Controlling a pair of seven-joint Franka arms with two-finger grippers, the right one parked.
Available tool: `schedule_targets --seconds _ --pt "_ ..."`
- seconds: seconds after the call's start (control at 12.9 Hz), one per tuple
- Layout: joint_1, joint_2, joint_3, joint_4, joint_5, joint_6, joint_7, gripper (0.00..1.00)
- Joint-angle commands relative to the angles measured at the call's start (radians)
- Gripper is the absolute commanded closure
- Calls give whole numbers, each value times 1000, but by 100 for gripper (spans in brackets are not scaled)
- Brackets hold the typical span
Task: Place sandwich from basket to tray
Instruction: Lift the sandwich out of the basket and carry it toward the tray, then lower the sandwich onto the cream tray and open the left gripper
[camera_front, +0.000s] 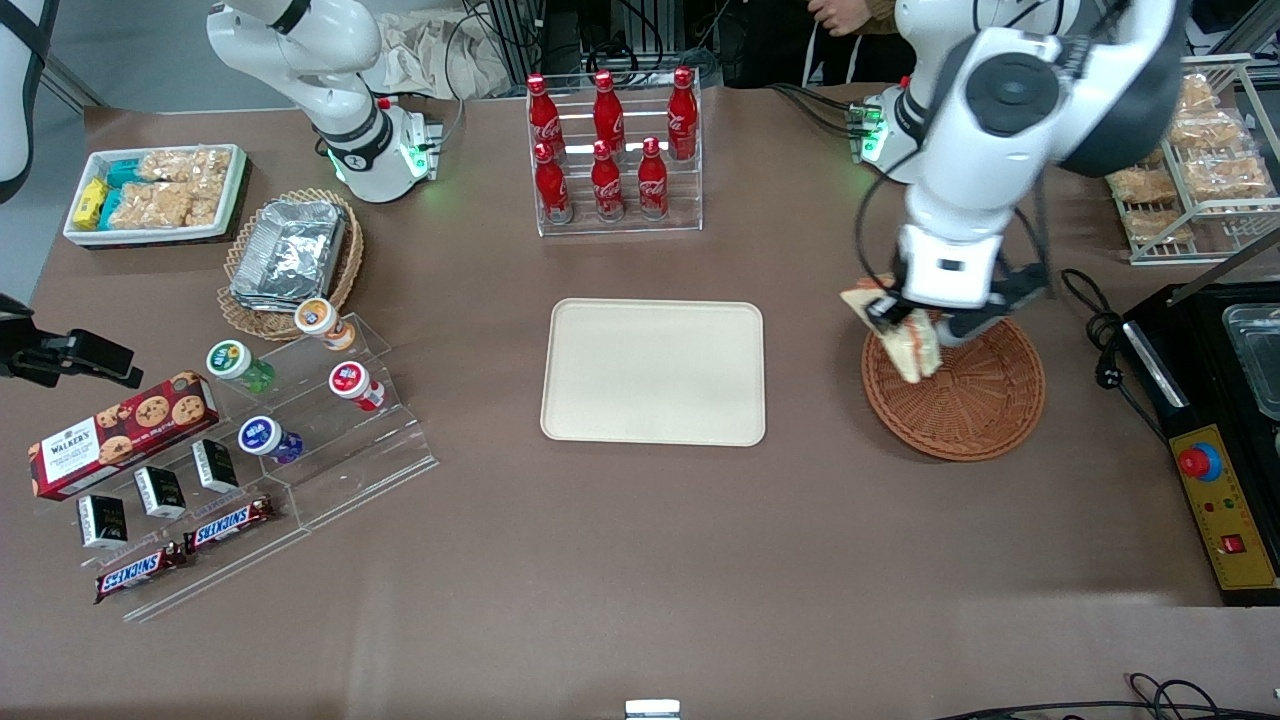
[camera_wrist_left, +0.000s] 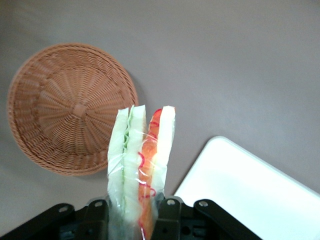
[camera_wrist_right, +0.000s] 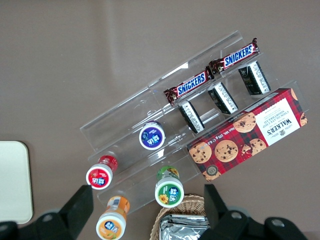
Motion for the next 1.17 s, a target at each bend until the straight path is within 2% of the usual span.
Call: schedule_targets --seconds 0.0,0.23,0.47,0.7,0.93,1.09 --pt "5 83 -84 40 5 -1 94 100" --pt "5 157 -142 37 17 30 286 100" --pt "-48 255 -155 31 31 128 298 100" --pt "-102 379 -155 21 137 211 241 100" --pt "-125 470 -153 -32 313 315 104 100" --pt "-125 513 -153 -68 388 376 64 100"
